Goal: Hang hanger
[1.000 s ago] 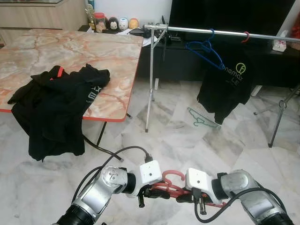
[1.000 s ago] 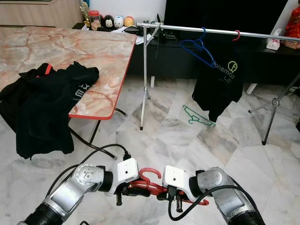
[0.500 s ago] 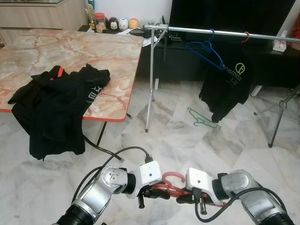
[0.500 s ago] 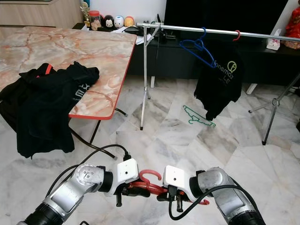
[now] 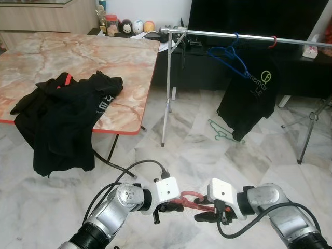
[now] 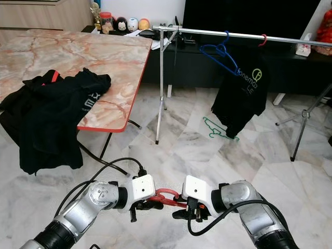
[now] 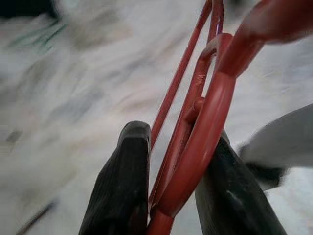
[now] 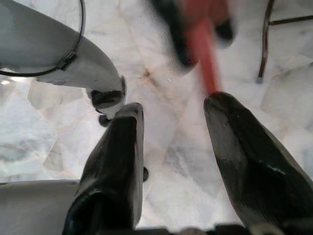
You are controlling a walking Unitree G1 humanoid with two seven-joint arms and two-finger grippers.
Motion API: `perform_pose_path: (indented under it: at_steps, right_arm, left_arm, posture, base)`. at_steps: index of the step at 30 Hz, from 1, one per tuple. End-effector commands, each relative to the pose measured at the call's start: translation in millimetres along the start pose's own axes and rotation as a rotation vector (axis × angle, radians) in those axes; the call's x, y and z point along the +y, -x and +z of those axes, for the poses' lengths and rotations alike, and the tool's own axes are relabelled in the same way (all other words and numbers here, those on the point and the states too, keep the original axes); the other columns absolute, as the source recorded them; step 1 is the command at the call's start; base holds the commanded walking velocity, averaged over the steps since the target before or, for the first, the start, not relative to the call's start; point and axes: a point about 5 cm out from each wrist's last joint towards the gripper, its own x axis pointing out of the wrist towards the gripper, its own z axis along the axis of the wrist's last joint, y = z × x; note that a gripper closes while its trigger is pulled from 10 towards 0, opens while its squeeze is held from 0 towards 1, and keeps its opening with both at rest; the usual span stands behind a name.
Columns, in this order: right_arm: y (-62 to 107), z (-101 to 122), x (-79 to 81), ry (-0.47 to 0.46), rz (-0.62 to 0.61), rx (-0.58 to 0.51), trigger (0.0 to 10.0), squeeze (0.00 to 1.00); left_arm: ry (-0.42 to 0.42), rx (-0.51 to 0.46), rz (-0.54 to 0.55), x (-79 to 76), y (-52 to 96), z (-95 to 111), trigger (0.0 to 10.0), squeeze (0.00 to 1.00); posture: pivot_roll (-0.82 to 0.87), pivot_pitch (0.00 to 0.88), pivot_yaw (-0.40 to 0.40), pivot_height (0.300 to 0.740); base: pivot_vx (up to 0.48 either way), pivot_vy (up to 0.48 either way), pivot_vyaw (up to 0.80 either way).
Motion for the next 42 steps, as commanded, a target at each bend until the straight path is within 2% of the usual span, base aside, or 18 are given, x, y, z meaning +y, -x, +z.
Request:
perform_pose_path:
  at_steps: [1,4,6,11,12,13,14,15,17,18,20,22,24,28,29,32,37,42]
  right_arm:
    - [9.0,-3.2,0.2,-0.018,-0.018,-0.003,10.0,1.00]
    - [16.7,-3.3,-0.5,-0.037,-0.045,-0.027,10.0,1.00]
    - [28.4,-4.6,-2.4,-0.080,-0.097,-0.074,10.0,1.00]
    - [42.5,-22.4,-7.7,-0.197,-0.215,-0.132,10.0,1.00]
    - [44.3,-28.1,-9.4,-0.217,-0.253,-0.137,10.0,0.62]
    - [47.0,-43.2,-13.6,-0.285,-0.345,-0.149,10.0,0.00]
    - [47.3,-48.3,-14.4,-0.313,-0.374,-0.152,10.0,0.00]
    - [46.4,-57.2,-14.7,-0.367,-0.416,-0.154,10.0,0.00]
    - [46.1,-58.5,-14.5,-0.375,-0.421,-0.155,10.0,0.00]
    - [41.7,-71.8,-12.4,-0.478,-0.469,-0.186,10.0,0.00]
    - [31.6,-105.0,-5.3,-0.617,-0.629,-0.084,10.0,0.00]
    - [27.9,-123.3,-0.2,-0.658,-0.746,0.038,10.0,0.00]
    - [22.2,-148.7,14.4,-0.806,-0.882,0.203,10.0,0.00]
    - [-3.2,-166.7,44.1,-0.995,-0.969,0.251,10.0,0.00]
    - [-3.2,-166.7,44.1,-0.995,-0.969,0.251,10.0,0.00]
    - [-25.0,-172.3,67.0,-1.105,-0.975,0.266,10.0,0.00]
    - [-35.3,-175.0,79.0,-1.126,-1.019,0.318,10.0,0.00]
    - [-38.8,-177.2,85.8,-1.154,-1.028,0.347,10.0,0.00]
  left_arm:
    - [0.032,0.057,0.096,15.7,15.3,-16.2,0.0,0.00]
    - [0.067,0.078,0.138,19.7,29.1,-28.8,0.0,0.00]
    - [0.152,0.091,0.219,23.9,53.5,-47.9,0.0,0.00]
    - [0.292,0.064,0.369,27.8,84.7,-70.3,0.0,0.00]
    - [0.318,0.062,0.408,28.3,90.0,-75.4,0.0,0.00]
    - [0.395,0.066,0.491,27.4,100.0,-90.6,1.6,0.00]
    - [0.422,0.067,0.517,26.3,103.1,-96.3,1.6,0.00]
    - [0.469,0.088,0.571,23.7,107.9,-109.0,4.1,0.00]
    - [0.477,0.093,0.581,23.1,108.8,-111.3,4.1,0.00]
    - [0.507,0.184,0.634,16.0,114.0,-132.2,10.0,0.00]
    - [0.655,0.287,0.774,4.8,120.5,-163.9,10.0,0.00]
    - [0.745,0.318,0.858,-1.5,121.9,-176.7,10.0,0.00]
    - [0.844,0.396,0.936,-16.0,120.4,-192.1,10.0,0.00]
    - [0.965,0.487,0.919,-47.8,104.6,-204.4,10.0,0.00]
    - [0.965,0.487,0.919,-47.8,104.6,-204.4,10.0,0.00]
    - [1.074,0.551,0.947,-71.3,101.0,-214.0,10.0,0.00]
    - [1.105,0.637,0.901,-91.7,95.9,-218.6,10.0,0.00]
    - [1.129,0.643,0.936,-92.8,95.4,-219.0,10.0,0.00]
  posture:
    - [0.02,0.000,-0.078,0.740]
    - [0.02,0.000,-0.075,0.740]
    - [0.02,0.000,-0.068,0.740]
    - [0.03,0.000,-0.067,0.740]
    - [0.03,0.000,-0.067,0.740]
    - [0.03,0.000,-0.067,0.740]
    - [0.04,0.000,-0.064,0.740]
    - [0.04,0.000,-0.063,0.740]
    - [0.04,0.000,-0.063,0.740]
    - [0.03,0.000,-0.064,0.740]
    - [0.04,0.000,-0.064,0.740]
    - [0.05,0.000,-0.065,0.740]
    - [0.04,0.000,-0.055,0.740]
    - [0.03,0.000,-0.049,0.740]
    - [0.03,0.000,-0.049,0.740]
    - [0.03,0.000,-0.045,0.740]
    - [0.02,0.000,-0.043,0.740]
    - [0.02,0.000,-0.053,0.740]
  base:
    - [0.000,0.000,0.00]
    - [0.000,0.000,0.00]
    - [0.000,0.000,0.00]
    - [0.000,0.000,0.00]
    - [0.000,0.000,0.00]
    - [0.000,0.000,0.00]
    - [0.000,0.000,0.00]
    - [0.000,0.000,0.00]
    - [0.000,0.000,0.00]
    - [0.000,0.000,0.00]
    - [0.000,0.000,0.00]
    - [0.000,0.000,0.00]
    - [0.000,0.000,0.00]
    - [0.000,0.000,0.00]
    - [0.000,0.000,0.00]
    - [0.000,0.000,0.00]
    - [0.000,0.000,0.00]
    - [0.000,0.000,0.00]
